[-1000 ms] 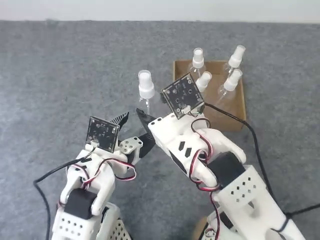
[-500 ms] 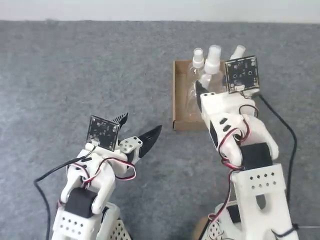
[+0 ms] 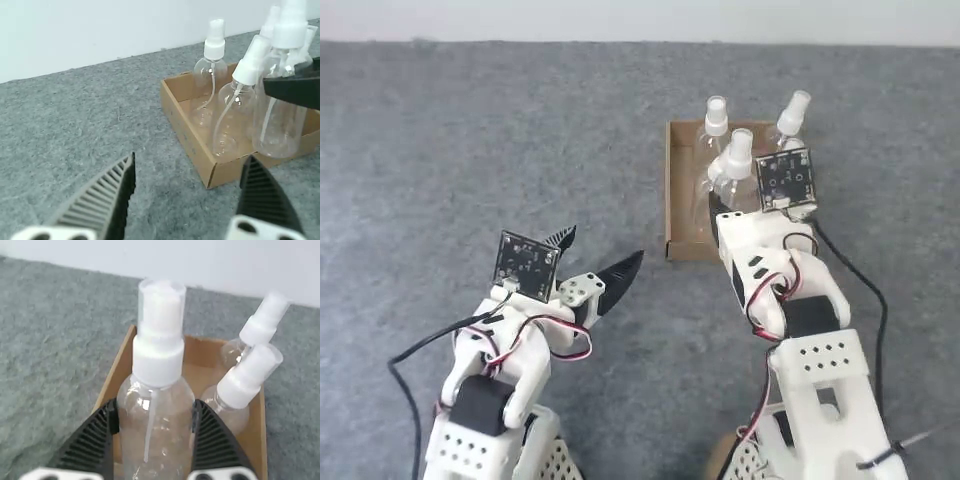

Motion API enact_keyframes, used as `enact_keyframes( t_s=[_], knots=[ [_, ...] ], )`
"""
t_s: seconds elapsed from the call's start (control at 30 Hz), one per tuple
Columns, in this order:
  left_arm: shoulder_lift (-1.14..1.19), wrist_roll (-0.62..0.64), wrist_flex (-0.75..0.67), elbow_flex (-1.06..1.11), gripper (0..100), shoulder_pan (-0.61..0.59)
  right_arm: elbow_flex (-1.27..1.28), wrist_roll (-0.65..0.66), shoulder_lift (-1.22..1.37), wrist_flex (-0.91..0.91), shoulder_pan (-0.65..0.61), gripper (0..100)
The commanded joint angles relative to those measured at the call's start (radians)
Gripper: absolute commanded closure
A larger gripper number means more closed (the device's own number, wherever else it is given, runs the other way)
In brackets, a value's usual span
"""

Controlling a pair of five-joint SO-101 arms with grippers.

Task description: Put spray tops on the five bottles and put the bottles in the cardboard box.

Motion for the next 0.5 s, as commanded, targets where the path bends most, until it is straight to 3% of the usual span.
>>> enact_keyframes(
  t_s=[0.0, 0.23, 0.47],
  knots=[
    [0.014, -0.003, -0.02, -0.005, 69, -0.005, 0.005, -0.064, -0.039, -0.114, 0.008, 99.3],
    [0.012, -0.003, -0.02, -0.005, 69, -0.005, 0.041, -0.072, -0.038, -0.136, 0.008, 99.3],
    [0.014, -0.003, -0.02, -0.005, 69, -0.005, 0.164, -0.071, -0.038, -0.286, 0.008, 99.3]
  ],
)
